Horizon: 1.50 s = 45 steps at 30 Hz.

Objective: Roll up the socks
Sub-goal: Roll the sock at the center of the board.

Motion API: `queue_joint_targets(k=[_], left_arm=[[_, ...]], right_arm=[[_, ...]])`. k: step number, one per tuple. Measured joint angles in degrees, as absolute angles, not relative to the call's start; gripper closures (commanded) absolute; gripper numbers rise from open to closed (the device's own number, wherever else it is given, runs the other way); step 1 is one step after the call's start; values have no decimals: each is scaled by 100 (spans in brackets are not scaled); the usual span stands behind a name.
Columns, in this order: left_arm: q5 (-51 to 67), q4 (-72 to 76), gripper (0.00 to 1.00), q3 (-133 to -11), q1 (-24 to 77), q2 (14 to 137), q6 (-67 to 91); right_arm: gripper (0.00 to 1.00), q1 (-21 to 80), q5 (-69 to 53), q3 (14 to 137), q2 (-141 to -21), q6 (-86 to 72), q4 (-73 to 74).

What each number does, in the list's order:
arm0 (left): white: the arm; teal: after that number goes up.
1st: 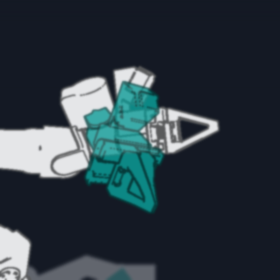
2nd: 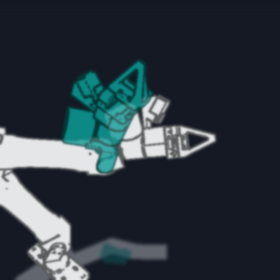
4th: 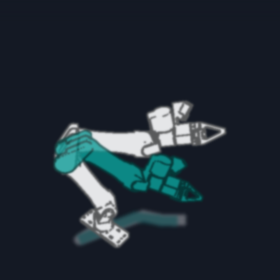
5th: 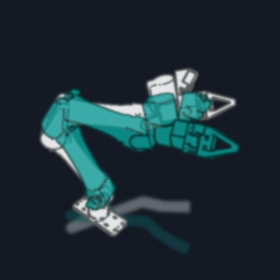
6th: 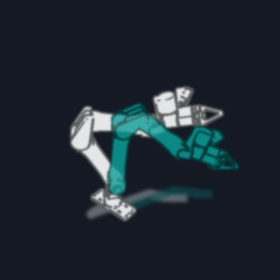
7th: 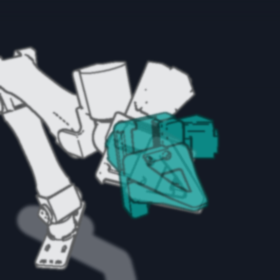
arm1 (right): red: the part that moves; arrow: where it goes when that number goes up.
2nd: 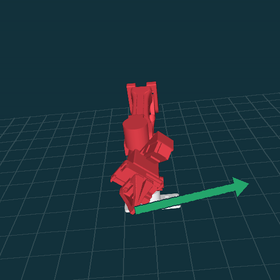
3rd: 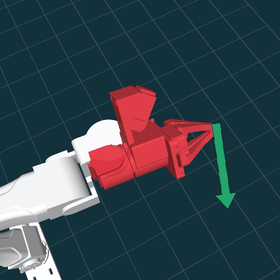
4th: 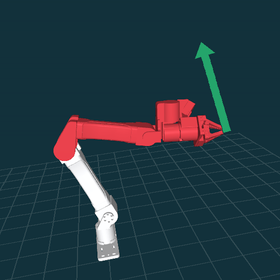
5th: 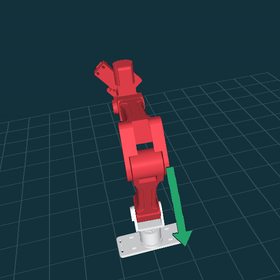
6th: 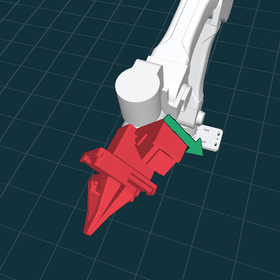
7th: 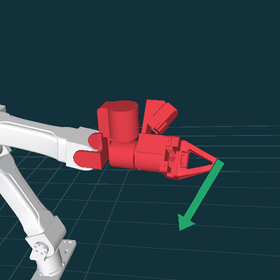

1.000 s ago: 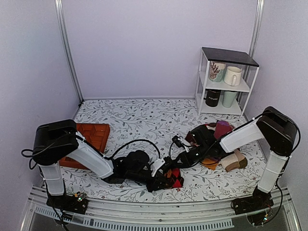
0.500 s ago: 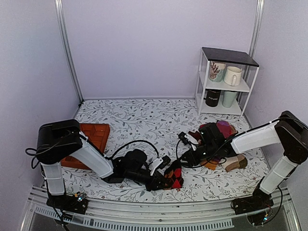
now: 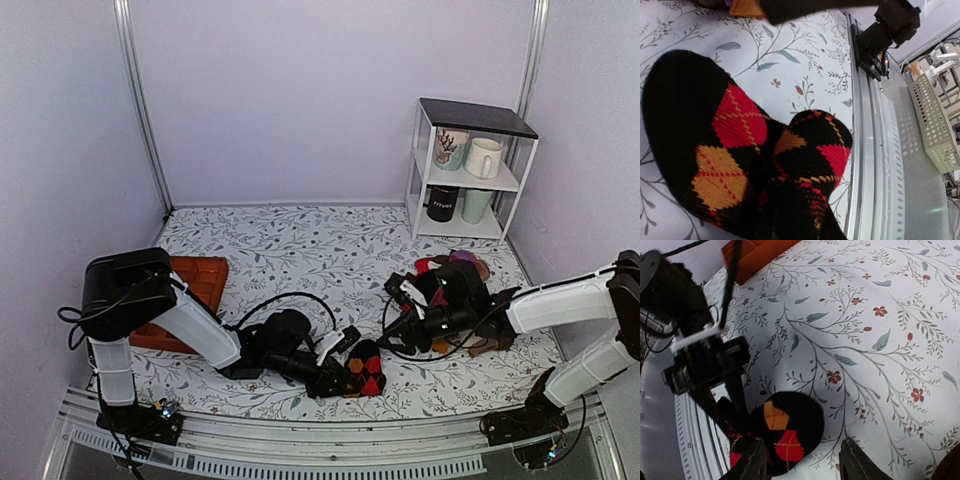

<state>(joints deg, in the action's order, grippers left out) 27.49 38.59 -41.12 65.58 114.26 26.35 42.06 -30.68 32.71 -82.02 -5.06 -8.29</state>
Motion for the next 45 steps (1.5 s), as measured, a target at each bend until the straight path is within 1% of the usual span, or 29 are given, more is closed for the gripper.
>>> queue_joint_targets(k=[5,8,13,18,25,31,33,38,39,41,42,43,45], left_arm=[[2786,3852,100,-4121,6547,11434,2630],[2790,3848,100,-4121,6545,11434,2620],[2803,3844,100,-4125,6536,11437,2615],[2812,3844,100,-4128,6532,11439,2613],[2842,3817,100,-4139,6519,11441,2585],[2864,3804,100,-4147,6512,11441,2552],[2882,3804,100,-4150,6506,11448,2547],[2932,3802,100,-4165,6486,11465,2521],[2939,3802,100,-4169,6484,11467,2515],[2943,3780,100,-4178,6479,11467,2512],[2945,3765,93,-4185,6477,11467,2512],[2947,3758,90,-4189,6475,11467,2512],[2936,3721,88,-4198,6469,11459,2515]], right_arm=[[40,4659,-3240,2060,-7537,-502,-2025],[38,4908,-3341,1699,-7470,-467,-2692],[36,4987,-3315,1752,-7793,-303,-3341],[36,4998,-3319,1767,-8138,-180,-3680],[33,5242,-3181,1846,-8726,-154,-3830],[34,5419,-2956,1850,-9008,-215,-3903],[38,5476,-2880,1850,-9008,-257,-3911],[58,5577,-2757,1848,-9043,-429,-3927],[63,5590,-2757,1848,-9074,-482,-3929],[76,5592,-2753,1848,-9118,-576,-3942],[82,5592,-2757,1848,-9135,-617,-3953],[86,5592,-2777,1848,-9157,-698,-3977],[90,5590,-2812,1848,-9196,-825,-4018]])
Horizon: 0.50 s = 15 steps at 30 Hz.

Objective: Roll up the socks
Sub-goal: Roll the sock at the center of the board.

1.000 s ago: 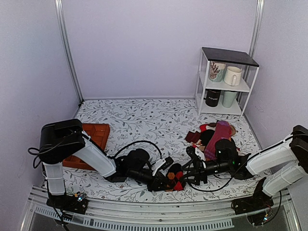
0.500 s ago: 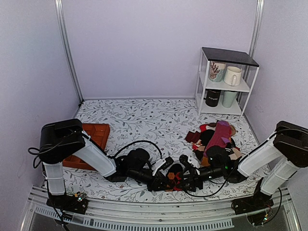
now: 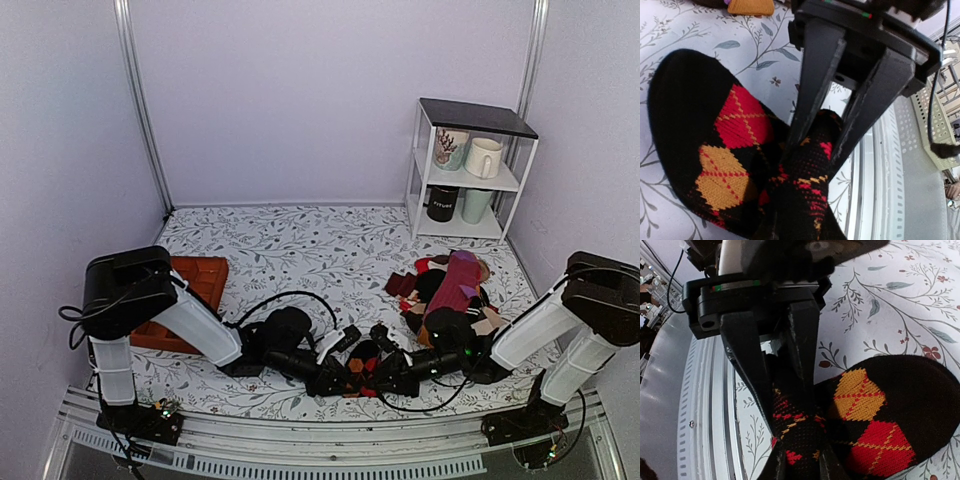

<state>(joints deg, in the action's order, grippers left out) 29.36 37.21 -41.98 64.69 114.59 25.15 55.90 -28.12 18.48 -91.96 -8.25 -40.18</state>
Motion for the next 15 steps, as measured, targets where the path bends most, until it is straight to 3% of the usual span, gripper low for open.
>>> queue_joint_targets(k=[10,15], left_arm=[[2237,2696,73,-4348,6477,10910,2180],[1350,2447,58,-4244,6543,10534,1601]], right_arm=[[94,5391,-3238,2088,-9885,-1540,-4460],[94,5269,-3273,2294,-10169,-1938,-4609]])
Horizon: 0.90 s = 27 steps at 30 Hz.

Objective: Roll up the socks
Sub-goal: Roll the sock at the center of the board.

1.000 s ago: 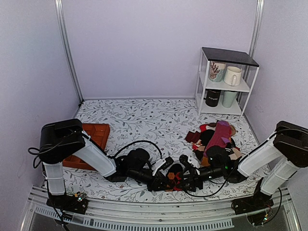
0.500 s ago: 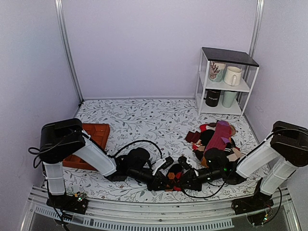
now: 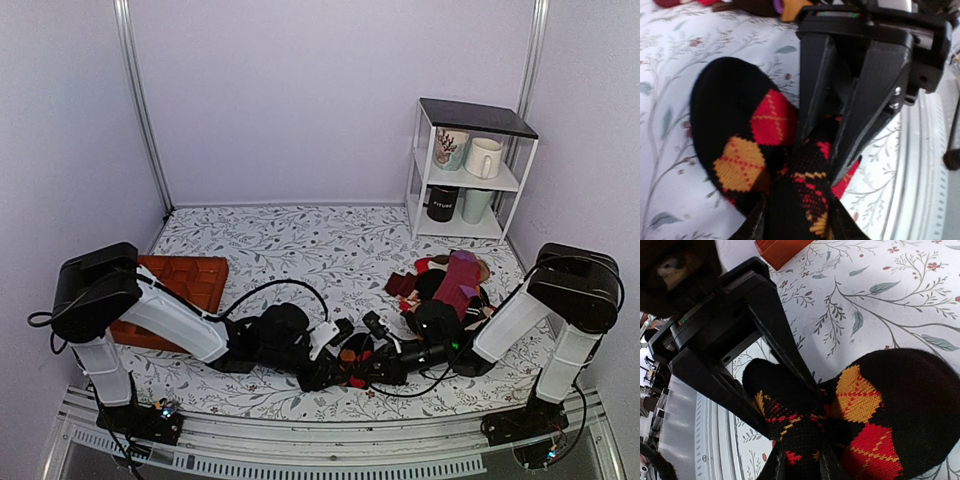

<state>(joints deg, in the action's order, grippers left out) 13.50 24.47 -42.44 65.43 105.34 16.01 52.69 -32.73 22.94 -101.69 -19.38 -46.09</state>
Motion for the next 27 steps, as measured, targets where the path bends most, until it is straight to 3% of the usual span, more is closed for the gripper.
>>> queue_joint_targets(k=[2,3,4,13,27], left_arm=[[1033,2547,43,-4071,6547,10385,1417],[888,2613,9,-3964,6547,10294,1317],[775,2657,2,-3872,6545,10208,1201],[-117,3575,0,-2816,6700,9273,357],[1162,4587,1,-2580,6757,9500,-502]], right_arm=[[94,5216,-3273,2370,-10228,-2067,-4591],[94,5203,-3280,2383,-10237,-2112,-4582],[94,5181,-3308,2403,-10245,-2169,-4558],[94,5050,-3614,2613,-10304,-2432,-4182],[94,4866,-4023,2995,-10359,-2438,-3426]])
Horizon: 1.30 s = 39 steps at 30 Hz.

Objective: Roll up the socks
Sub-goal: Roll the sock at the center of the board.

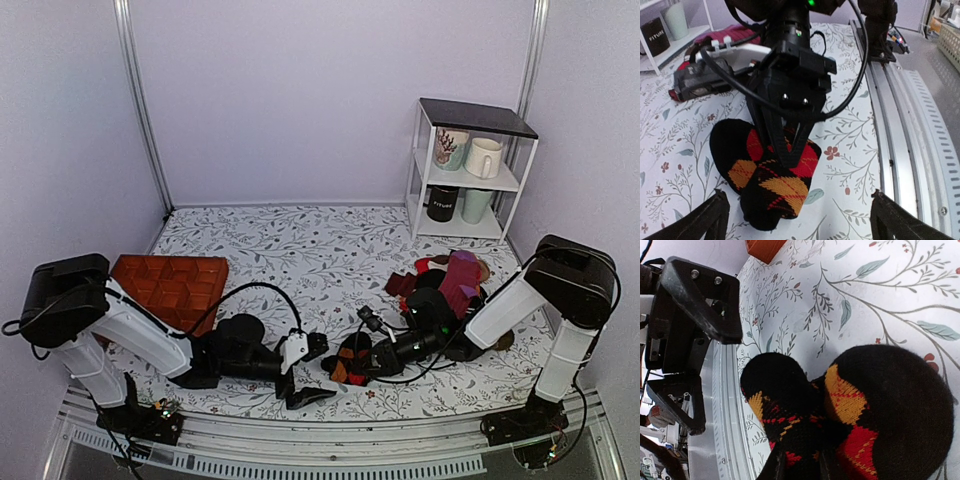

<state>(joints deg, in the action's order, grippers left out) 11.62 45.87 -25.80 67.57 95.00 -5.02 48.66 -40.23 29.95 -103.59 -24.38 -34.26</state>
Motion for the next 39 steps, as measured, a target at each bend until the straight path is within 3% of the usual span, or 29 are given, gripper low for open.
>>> queue_joint_targets(k=[11,17,24,39], left_arm=[[303,5234,1,-2440,6818,8980,-405],[1201,5605,20,-2338,6718,9109,-305],[1942,5640,14,-2359,6630,10040,-36],[1708,5822,12,-2521,6510,10519,318]], right_arm=[[94,4858,-4066,3059,-10359,-2394,-3280],[94,4858,-4082,3074,-10368,-2390,-3258],[94,4856,-4117,3124,-10405,-2346,-3234],[94,4842,-4115,3122,-10405,-2335,-3232]])
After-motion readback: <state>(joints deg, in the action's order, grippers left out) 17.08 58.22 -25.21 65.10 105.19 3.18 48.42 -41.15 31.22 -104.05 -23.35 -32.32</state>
